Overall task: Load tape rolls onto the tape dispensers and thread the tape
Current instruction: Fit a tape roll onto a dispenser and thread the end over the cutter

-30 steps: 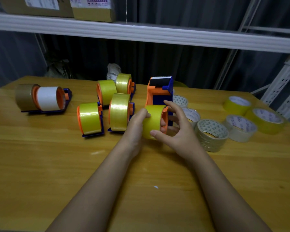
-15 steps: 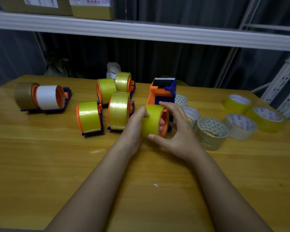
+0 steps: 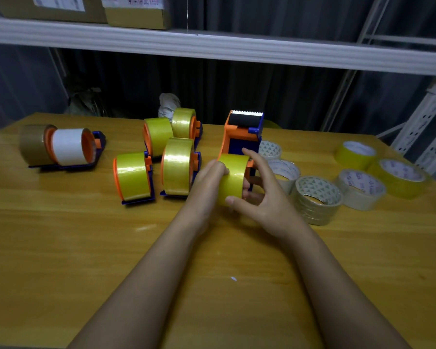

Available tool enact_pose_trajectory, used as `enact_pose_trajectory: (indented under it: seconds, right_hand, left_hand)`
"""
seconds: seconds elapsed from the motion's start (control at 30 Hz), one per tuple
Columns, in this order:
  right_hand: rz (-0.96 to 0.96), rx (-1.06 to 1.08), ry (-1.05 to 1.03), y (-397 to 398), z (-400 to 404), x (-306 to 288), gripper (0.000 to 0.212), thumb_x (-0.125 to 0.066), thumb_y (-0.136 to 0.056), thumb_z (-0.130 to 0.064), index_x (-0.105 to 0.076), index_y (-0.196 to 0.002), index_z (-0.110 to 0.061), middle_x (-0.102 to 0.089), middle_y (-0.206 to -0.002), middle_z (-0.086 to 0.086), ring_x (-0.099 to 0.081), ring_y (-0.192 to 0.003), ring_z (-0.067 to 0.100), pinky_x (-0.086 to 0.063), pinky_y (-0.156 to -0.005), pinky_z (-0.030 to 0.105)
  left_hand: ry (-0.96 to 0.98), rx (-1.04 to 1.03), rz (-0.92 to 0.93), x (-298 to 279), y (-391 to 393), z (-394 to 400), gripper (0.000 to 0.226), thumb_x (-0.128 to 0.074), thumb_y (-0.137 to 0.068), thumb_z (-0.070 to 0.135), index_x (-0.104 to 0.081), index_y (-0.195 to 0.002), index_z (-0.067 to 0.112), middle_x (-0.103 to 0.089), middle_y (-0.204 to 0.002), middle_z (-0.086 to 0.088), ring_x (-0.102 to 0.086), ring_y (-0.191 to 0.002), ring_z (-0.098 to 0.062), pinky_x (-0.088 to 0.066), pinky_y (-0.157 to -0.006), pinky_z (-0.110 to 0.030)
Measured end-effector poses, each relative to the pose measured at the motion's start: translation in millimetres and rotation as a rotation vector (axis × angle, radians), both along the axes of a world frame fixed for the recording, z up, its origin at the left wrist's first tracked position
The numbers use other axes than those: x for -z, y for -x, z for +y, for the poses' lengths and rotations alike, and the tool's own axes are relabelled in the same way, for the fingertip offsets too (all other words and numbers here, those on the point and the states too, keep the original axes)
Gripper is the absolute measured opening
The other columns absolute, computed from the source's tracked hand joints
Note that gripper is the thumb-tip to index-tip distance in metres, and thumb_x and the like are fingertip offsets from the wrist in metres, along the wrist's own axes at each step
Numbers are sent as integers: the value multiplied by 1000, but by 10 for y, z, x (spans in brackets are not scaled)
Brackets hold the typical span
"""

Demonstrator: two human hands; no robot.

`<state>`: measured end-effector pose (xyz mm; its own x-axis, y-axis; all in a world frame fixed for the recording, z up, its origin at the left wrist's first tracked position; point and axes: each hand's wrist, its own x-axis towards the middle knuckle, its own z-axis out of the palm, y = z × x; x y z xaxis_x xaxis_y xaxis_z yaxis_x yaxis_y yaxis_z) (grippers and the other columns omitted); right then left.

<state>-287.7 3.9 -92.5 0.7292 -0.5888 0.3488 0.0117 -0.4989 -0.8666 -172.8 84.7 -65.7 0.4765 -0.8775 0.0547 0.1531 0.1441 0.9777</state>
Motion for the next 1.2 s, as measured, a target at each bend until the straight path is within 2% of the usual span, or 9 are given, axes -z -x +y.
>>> enact_pose_trajectory:
  seconds: [0.1, 0.2, 0.4, 0.57, 0.73, 0.8, 0.93, 1.07, 1.2]
  right_hand:
    - [24, 25, 129, 16, -1, -21, 86, -82, -72, -26, -33, -139, -46, -33, -140, -13, -41, -130, 11, -50, -99, 38]
    - [54, 41, 254, 19, 9, -44, 89, -83, -70, -27, -30, -139, -46, -29, -142, -18, -32, -133, 5, -44, -105, 42]
    - [43, 60, 243, 13, 21, -37, 89, -84, -69, -29, -31, -138, -46, -29, -141, -19, -33, -133, 3, -46, -104, 38]
    - [55, 57, 141, 15, 25, -31, 85, -82, -73, -36, -32, -140, -46, -36, -139, -15, -46, -123, 6, -54, -93, 32]
    - [-27, 124, -49, 14, 46, -63, 79, -70, -70, -53, -37, -140, -37, -49, -111, -21, -63, -91, 8, -59, -77, 40]
    - [-14, 144, -51, 19, 47, -79, 85, -68, -66, -56, -36, -141, -36, -48, -110, -22, -62, -90, 4, -58, -76, 30]
    - [-10, 92, 6, 16, 57, -69, 83, -79, -69, -44, -35, -139, -43, -45, -126, -21, -57, -105, -1, -55, -85, 23]
    - [22, 71, 146, 14, 36, -47, 89, -84, -71, -31, -32, -142, -41, -37, -139, -16, -44, -124, 2, -47, -95, 16]
    - [15, 52, 158, 16, 37, -51, 91, -85, -70, -28, -32, -142, -43, -31, -139, -26, -37, -129, -1, -44, -99, 16]
  left_hand:
    - [-18, 2, 54, 8, -16, -19, 30, -36, -91, 19, -61, -90, 3, -66, -65, -7, -62, -60, -19, -51, -66, -30]
    - [-52, -27, 104, 29, -34, -34, 36, -43, -84, 32, -64, -91, 3, -65, -72, -12, -62, -69, -25, -51, -78, -38]
    - [-24, -22, 97, 4, -17, -7, 34, -36, -91, 22, -64, -85, 3, -64, -71, -12, -60, -63, -22, -49, -73, -32]
    - [-27, 17, 29, 0, -9, 16, 35, -33, -90, 19, -63, -92, 1, -65, -68, -8, -62, -61, -19, -49, -66, -30]
    - [63, -19, -149, -9, 36, 62, 22, -38, -87, 18, -60, -88, 22, -57, -73, 3, -54, -72, -13, -42, -68, -30]
    - [61, -17, -139, 0, 29, 62, 21, -40, -84, 22, -60, -89, 23, -56, -75, 1, -53, -74, -15, -42, -68, -32]
    - [14, -27, -55, -13, 3, 27, 24, -37, -89, 19, -60, -92, 15, -62, -66, -2, -60, -64, -17, -47, -62, -29]
    - [-85, -59, 5, -12, -24, -27, 57, -44, -69, 35, -58, -102, -10, -64, -78, -17, -60, -72, -27, -50, -81, -47]
    - [-94, -50, 40, -15, -30, -21, 39, -39, -87, 28, -63, -87, -3, -66, -68, -11, -62, -62, -23, -50, -74, -34]
